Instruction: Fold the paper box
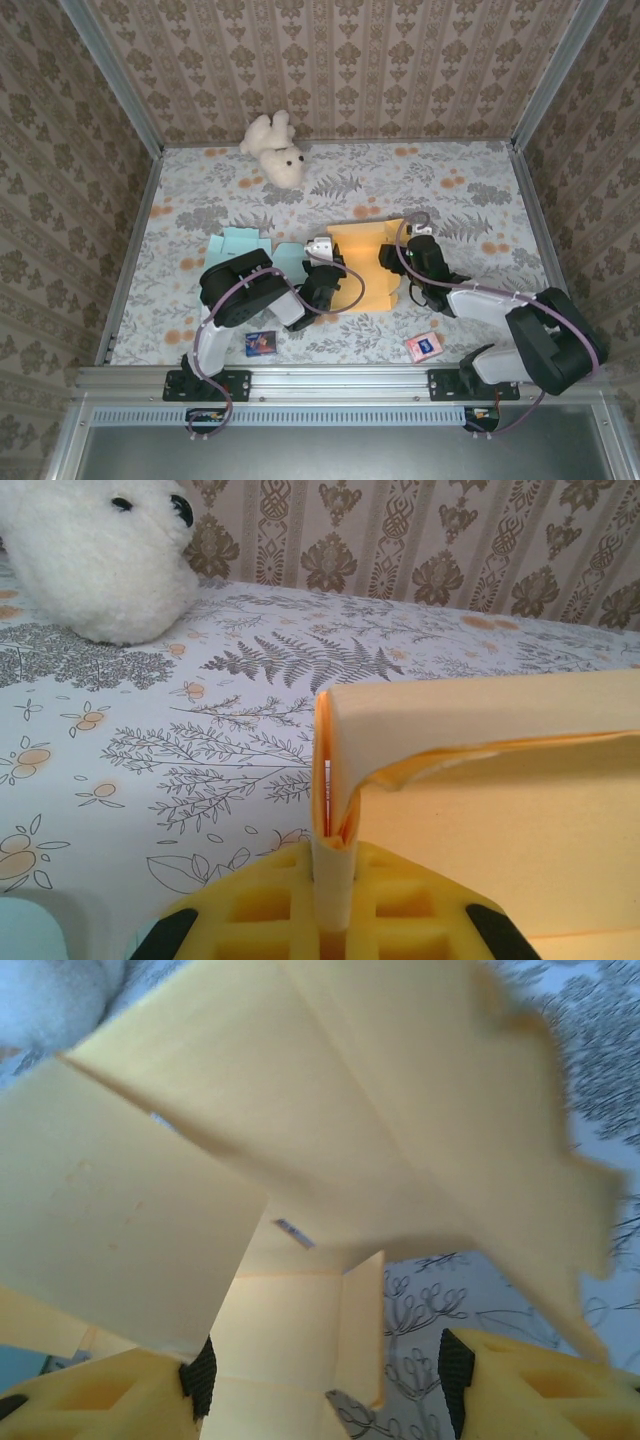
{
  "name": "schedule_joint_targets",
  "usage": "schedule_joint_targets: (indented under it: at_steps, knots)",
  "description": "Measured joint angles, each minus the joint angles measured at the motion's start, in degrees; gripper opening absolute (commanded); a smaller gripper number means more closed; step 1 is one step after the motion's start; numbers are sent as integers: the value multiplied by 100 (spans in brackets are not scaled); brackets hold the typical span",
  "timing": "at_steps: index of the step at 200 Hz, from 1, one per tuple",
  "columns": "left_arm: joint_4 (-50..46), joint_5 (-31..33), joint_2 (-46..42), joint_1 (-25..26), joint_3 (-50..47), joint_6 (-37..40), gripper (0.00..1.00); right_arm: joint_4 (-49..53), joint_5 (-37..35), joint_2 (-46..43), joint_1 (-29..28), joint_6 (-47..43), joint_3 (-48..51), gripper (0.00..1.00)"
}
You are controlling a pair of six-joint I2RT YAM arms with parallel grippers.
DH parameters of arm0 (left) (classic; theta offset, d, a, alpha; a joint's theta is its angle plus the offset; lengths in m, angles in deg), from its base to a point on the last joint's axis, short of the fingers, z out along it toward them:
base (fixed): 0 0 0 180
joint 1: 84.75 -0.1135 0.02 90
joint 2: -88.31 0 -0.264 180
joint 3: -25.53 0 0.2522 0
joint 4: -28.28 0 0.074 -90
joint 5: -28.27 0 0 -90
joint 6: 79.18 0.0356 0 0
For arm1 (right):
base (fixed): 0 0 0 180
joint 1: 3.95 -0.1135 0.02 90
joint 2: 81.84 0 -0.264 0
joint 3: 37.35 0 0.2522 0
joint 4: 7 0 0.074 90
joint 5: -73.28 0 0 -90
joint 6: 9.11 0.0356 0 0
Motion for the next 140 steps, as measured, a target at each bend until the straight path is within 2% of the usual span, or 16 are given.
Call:
schedule_joint_targets:
  at_steps: [76,140]
  knots:
    - [2,-11,-9,-9,-17,-20,0,-431,341,483,-549,-72,-122,61]
    - [2,0,-9,-15,-17,70,0,-444,341,791,-601,-83,-293,61]
